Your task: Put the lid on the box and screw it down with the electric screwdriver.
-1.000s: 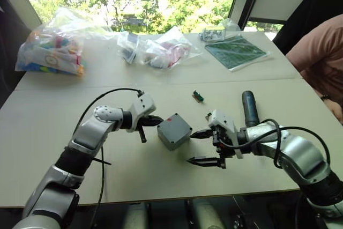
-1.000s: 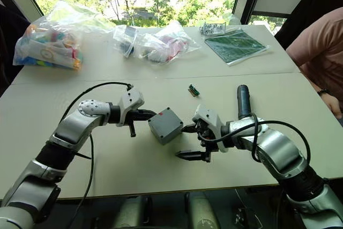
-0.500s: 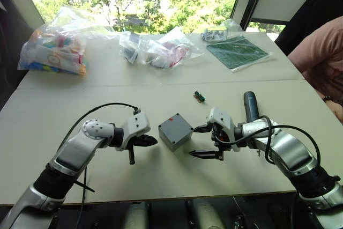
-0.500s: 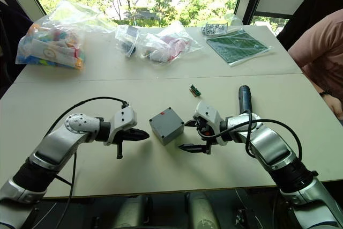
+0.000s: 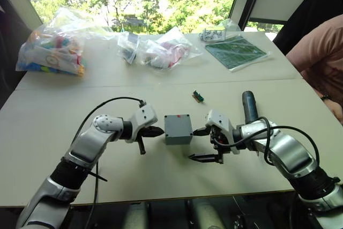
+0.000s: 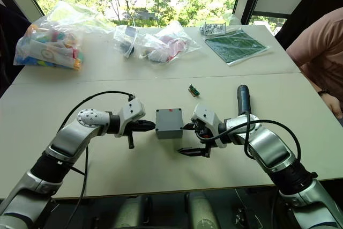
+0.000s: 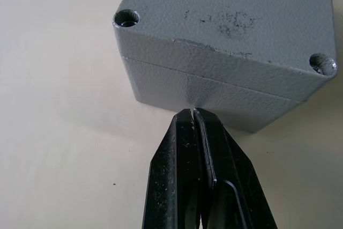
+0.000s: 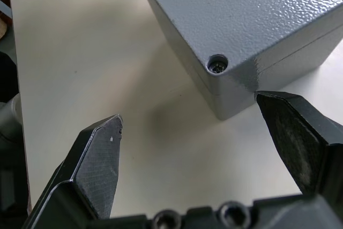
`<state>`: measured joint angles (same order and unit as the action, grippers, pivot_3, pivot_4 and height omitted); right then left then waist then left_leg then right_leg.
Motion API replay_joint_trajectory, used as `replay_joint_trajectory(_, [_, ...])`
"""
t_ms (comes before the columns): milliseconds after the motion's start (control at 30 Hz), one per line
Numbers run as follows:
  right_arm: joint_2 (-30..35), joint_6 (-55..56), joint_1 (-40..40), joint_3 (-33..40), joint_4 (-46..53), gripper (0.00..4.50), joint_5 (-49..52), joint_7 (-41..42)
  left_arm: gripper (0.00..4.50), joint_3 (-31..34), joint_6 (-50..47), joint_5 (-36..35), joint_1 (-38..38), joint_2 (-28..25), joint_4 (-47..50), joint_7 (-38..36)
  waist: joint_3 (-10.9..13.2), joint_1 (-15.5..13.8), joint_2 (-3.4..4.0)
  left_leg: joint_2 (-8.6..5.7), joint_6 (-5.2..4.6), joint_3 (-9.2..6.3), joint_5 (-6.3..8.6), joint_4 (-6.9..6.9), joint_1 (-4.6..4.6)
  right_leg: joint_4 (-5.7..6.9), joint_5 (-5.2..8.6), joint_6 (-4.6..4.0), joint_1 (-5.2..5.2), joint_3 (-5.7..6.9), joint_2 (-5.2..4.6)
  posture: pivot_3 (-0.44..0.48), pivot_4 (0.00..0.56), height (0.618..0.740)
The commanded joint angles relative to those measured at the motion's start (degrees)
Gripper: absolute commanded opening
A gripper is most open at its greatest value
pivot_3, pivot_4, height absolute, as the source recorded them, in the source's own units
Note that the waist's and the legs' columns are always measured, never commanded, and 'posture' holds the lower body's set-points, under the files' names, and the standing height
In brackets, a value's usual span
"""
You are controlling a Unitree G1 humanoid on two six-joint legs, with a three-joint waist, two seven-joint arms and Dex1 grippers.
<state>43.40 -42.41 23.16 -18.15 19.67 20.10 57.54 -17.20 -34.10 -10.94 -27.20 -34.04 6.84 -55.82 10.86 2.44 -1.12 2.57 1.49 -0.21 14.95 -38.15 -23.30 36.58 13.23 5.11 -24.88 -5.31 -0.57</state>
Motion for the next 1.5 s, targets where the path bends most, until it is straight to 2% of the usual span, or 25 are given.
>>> replay_joint_trajectory(33, [-0.84, -0.05, 0.08, 0.89, 3.01, 4.27, 0.82, -0.41, 0.00, 0.34, 1.58, -0.40, -0.96, 0.57, 1.26, -0.53, 0.00, 0.00, 0.00, 0.00, 0.00, 0.00, 0.00, 0.00, 0.00, 0.00, 0.00, 0.00, 0.00, 0.00, 0.00, 0.000, 0.150, 0.740])
replay_joint_trajectory(233, [-0.65, -0.45, 0.28, 1.12, 3.19, 4.27, 0.66, -0.66, 0.00, 0.44, 1.60, -0.25, -1.26, 0.76, 1.09, -0.65, 0.00, -0.01, 0.00, 0.00, 0.00, 0.00, 0.00, 0.00, 0.00, 0.01, 0.00, 0.00, 0.00, 0.00, 0.00, 0.000, 0.150, 0.740])
replay_joint_trajectory(400, [3.72, -0.85, 1.65, 5.70, 1.42, 4.27, 0.74, 0.38, 0.00, 2.02, 0.74, -0.93, -0.44, -1.26, 2.74, -1.65, 0.00, -0.09, 0.00, -0.01, 0.00, 0.00, 0.00, 0.00, -0.01, 0.00, 0.00, 0.00, 0.00, 0.00, -0.01, 0.000, 0.150, 0.740])
replay_joint_trajectory(533, [3.50, -6.11, 7.46, 15.17, -5.35, 4.27, 6.07, -1.24, 0.00, 8.56, -3.63, -6.47, 0.00, -3.08, 5.16, -2.00, 0.01, 0.24, 0.00, -0.01, 0.00, 0.02, 0.00, -0.02, 0.00, 0.01, 0.00, 0.00, -0.01, -0.01, -0.02, 0.000, 0.150, 0.740])
replay_joint_trajectory(633, [2.65, -6.33, 10.90, 17.84, -10.76, 4.27, 7.03, -1.37, 0.00, 13.58, -7.07, -11.27, -0.04, -2.42, 6.23, -1.00, 0.01, 0.11, 0.00, 0.01, 0.00, 0.00, 0.00, -0.01, 0.05, 0.09, 0.00, 0.00, -0.01, 0.00, 0.01, 0.000, 0.150, 0.740])
replay_joint_trajectory(700, [0.52, -5.23, 13.59, 18.73, -15.05, 4.27, 7.05, -2.08, 0.00, 17.10, -9.70, -14.26, -0.77, -1.77, 6.47, 0.46, 0.00, 0.11, -0.01, 0.01, 0.00, -0.04, 0.00, 0.01, 0.07, 0.17, 0.03, 0.08, -0.01, 0.03, 0.01, 0.000, 0.150, 0.740])
replay_joint_trajectory(767, [-4.53, -1.49, 18.33, 19.48, -23.48, 4.27, 4.98, -6.51, 0.00, 19.66, -11.61, -15.95, -1.53, -1.40, 6.88, 2.46, 0.00, 0.15, -0.01, 0.01, 0.00, -0.04, 0.00, 0.01, 0.06, 0.21, 0.02, 0.12, -0.02, 0.03, 0.01, 0.000, 0.150, 0.740])
replay_joint_trajectory(900, [-13.47, 11.17, 26.64, 12.85, -45.00, 4.27, -5.54, -13.72, 0.00, 20.80, -13.19, -16.10, -0.60, -1.95, 8.95, 5.81, 0.03, 0.59, 0.01, -0.05, 0.00, 0.01, 0.00, 0.00, 0.08, 0.26, -0.06, 0.27, -0.03, -0.03, -0.02, 0.000, 0.150, 0.740])
replay_joint_trajectory(1033, [-17.42, 17.88, 31.94, 12.76, -59.08, 4.27, -9.35, -15.94, 0.00, 21.20, -14.19, -17.09, 0.95, -1.85, 10.83, 8.07, 0.04, 1.20, 0.01, -0.05, 0.00, -0.01, 0.00, 0.04, 0.07, 0.33, -0.07, 0.29, -0.07, -0.04, -0.01, 0.000, 0.150, 0.740])
replay_joint_trajectory(1233, [-19.86, 23.66, 34.60, 12.30, -66.59, 2.83, -12.07, -14.22, 0.00, 21.41, -15.31, -18.74, 4.52, -3.08, 13.94, 8.56, 0.04, 1.62, 0.02, -0.09, 0.00, -0.02, 0.00, 0.05, 0.01, 0.37, -0.08, 0.31, -0.12, -0.02, -0.09, 0.000, 0.150, 0.740])
replay_joint_trajectory(1267, [-20.03, 24.02, 34.74, 12.22, -67.05, 2.39, -12.32, -13.72, 0.00, 21.42, -15.37, -18.76, 4.75, -3.23, 14.09, 8.72, 0.04, 1.64, 0.02, -0.08, 0.00, -0.03, 0.00, 0.05, 0.02, 0.39, -0.08, 0.31, -0.12, -0.01, -0.08, 0.000, 0.150, 0.740])
replay_joint_trajectory(1300, [-20.26, 24.30, 34.71, 12.14, -67.18, 2.14, -12.63, -13.50, 0.00, 21.58, -15.43, -18.87, 5.07, -3.40, 14.26, 8.88, 0.04, 1.64, 0.02, -0.08, 0.00, -0.03, 0.00, 0.05, 0.03, 0.41, -0.08, 0.31, -0.13, -0.01, -0.07, 0.000, 0.150, 0.740])
replay_joint_trajectory(1500, [-20.98, 25.03, 33.91, 12.12, -66.69, 2.14, -14.10, -12.69, 0.00, 21.23, -15.55, -19.73, 5.97, -3.56, 14.93, 9.90, 0.04, 1.68, 0.02, -0.08, 0.01, -0.05, 0.00, 0.05, 0.11, 0.49, -0.08, 0.30, -0.10, -0.02, -0.03, 0.000, 0.150, 0.740])
